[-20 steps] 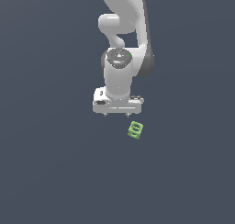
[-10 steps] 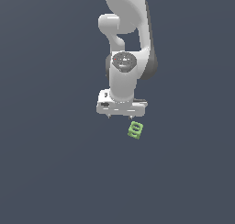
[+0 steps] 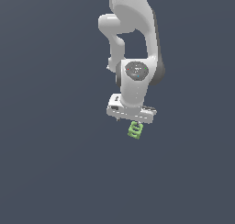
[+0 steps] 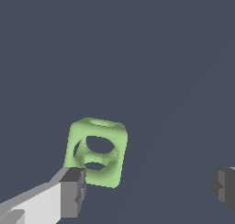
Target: Pick up the object and move it to a goal position.
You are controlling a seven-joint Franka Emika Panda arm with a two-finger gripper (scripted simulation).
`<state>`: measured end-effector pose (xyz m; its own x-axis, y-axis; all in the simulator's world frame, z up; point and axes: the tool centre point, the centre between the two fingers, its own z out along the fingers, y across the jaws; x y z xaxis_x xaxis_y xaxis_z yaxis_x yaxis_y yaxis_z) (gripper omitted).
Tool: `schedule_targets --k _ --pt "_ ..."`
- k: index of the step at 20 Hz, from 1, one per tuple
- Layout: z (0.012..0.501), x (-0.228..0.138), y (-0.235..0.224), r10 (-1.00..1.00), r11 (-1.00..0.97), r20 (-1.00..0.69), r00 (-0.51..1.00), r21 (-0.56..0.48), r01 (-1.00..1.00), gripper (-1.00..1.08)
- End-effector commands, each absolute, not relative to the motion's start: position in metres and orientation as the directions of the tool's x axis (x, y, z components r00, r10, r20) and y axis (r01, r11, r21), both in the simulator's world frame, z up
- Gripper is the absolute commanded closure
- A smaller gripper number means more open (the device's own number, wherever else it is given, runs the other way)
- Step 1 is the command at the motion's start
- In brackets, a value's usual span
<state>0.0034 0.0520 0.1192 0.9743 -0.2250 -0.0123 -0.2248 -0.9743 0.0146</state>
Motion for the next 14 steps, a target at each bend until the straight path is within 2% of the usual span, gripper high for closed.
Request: schedule_targets --k 1,14 --pt "0.112 0.005 0.063 -0.270 -0.963 -0.009 0.963 0.011 -0.269 -0.92" --pt "0.090 0.007 0.095 -0.390 -0.921 0.000 0.921 0.000 -0.390 -0.92"
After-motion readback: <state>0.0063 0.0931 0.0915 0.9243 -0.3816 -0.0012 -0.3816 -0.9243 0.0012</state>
